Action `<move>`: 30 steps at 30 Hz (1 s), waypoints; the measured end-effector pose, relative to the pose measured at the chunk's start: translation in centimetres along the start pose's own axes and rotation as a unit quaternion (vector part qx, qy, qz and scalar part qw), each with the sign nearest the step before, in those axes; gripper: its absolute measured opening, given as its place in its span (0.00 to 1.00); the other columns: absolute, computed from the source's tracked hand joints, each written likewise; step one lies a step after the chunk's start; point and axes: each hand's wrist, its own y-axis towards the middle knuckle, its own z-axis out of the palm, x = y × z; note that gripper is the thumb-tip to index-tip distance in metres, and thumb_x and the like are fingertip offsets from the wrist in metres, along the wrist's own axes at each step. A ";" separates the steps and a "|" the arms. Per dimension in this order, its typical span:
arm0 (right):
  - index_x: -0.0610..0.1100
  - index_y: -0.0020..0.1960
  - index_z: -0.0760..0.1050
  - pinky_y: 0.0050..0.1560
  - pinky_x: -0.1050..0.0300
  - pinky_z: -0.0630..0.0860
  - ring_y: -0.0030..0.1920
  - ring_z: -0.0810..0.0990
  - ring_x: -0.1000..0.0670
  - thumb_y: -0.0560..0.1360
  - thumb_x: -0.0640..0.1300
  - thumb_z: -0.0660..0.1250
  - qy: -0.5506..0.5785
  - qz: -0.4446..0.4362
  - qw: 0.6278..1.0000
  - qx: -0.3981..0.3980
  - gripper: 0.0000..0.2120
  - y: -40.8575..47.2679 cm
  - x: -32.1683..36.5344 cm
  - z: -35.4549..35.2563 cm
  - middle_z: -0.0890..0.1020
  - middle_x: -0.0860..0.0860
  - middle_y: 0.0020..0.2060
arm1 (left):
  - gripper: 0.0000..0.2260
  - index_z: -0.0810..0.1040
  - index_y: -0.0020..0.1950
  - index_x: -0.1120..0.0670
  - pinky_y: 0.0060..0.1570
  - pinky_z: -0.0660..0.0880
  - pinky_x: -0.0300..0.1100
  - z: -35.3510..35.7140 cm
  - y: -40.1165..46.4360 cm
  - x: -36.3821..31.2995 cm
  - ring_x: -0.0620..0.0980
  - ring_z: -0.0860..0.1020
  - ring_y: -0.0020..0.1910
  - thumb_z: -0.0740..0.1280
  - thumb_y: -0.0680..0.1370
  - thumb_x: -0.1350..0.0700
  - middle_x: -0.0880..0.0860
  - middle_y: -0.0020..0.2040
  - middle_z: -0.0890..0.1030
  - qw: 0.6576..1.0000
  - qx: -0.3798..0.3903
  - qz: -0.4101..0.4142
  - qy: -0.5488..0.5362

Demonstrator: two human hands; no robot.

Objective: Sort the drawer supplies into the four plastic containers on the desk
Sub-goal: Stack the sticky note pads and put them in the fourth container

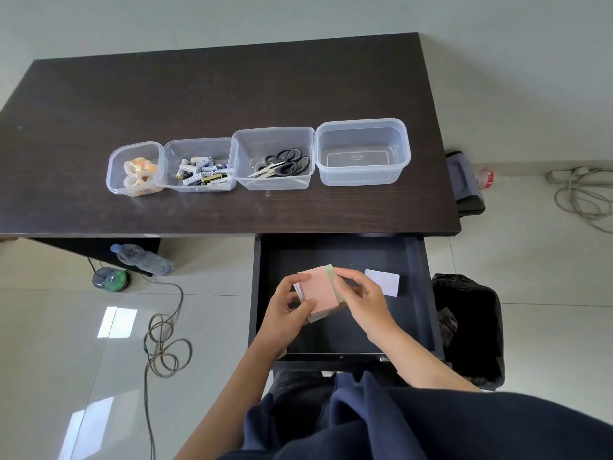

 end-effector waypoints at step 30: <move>0.48 0.48 0.77 0.46 0.64 0.71 0.49 0.76 0.52 0.68 0.43 0.73 -0.222 -0.080 0.966 -0.108 0.10 2.2 -2.6 -4.3 0.78 0.53 0.47 | 0.17 0.71 0.58 0.42 0.50 0.81 0.53 -2.3 -0.4 1.4 0.56 0.78 0.54 0.64 0.78 0.63 0.56 0.54 0.77 0.997 -0.030 -0.068 0.005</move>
